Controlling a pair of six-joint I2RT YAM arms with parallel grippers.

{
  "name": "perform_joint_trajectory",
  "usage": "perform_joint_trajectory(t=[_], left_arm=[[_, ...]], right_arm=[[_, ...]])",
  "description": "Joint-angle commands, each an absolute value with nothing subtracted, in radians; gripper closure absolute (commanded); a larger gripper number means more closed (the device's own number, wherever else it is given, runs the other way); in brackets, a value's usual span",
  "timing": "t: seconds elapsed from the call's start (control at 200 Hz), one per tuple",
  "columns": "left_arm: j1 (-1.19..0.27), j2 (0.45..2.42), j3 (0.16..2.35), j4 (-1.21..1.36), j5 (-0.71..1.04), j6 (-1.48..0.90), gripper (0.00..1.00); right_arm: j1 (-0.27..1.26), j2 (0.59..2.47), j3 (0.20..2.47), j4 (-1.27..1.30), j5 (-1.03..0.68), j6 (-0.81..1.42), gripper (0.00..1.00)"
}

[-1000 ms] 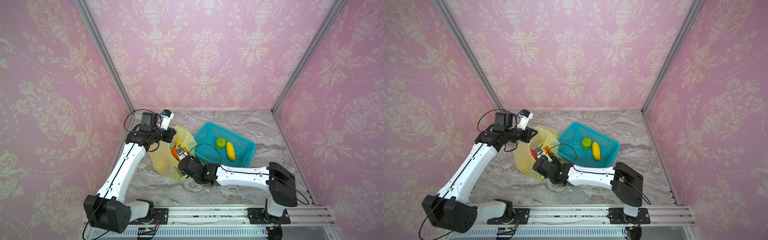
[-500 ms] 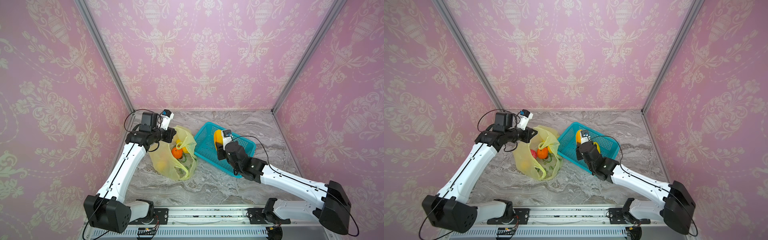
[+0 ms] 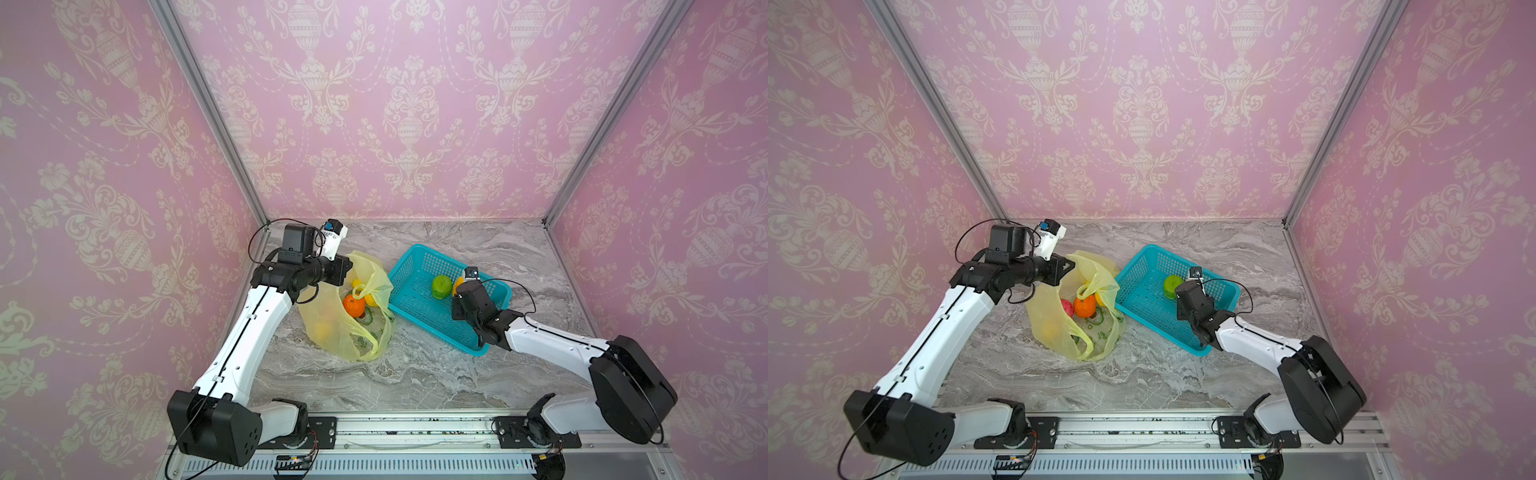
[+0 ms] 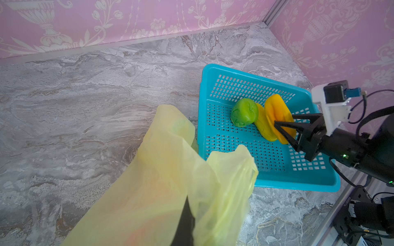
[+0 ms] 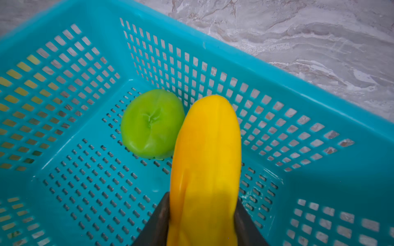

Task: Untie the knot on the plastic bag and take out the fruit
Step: 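Lift the long yellow fruit out and carry it over the teal basket, then open the right gripper to drop the yellow fruit into the basket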

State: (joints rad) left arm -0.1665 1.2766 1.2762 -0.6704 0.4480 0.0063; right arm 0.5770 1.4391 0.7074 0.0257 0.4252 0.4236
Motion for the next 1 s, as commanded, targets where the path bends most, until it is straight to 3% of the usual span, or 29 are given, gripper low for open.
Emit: perform_joint_trajectory(t=[0.0,0.29,0.726,0.996], left_arm=[[-0.160,1.256,1.278,-0.675,0.469,-0.008,1.00],[-0.160,1.258,1.278,-0.676,0.468,-0.006,1.00],[-0.161,1.256,1.278,-0.676,0.468,-0.006,1.00],[-0.160,1.256,1.278,-0.676,0.466,-0.006,1.00]], right_arm=[[0.562,1.496,0.764,0.035,0.422,0.447,0.79],[0.536,1.572,0.807,-0.020,0.450,0.461,0.79],[0.519,1.465,0.728,-0.009,0.554,0.489,0.77],[0.507,1.487,0.741,-0.024,0.560,0.494,0.70]])
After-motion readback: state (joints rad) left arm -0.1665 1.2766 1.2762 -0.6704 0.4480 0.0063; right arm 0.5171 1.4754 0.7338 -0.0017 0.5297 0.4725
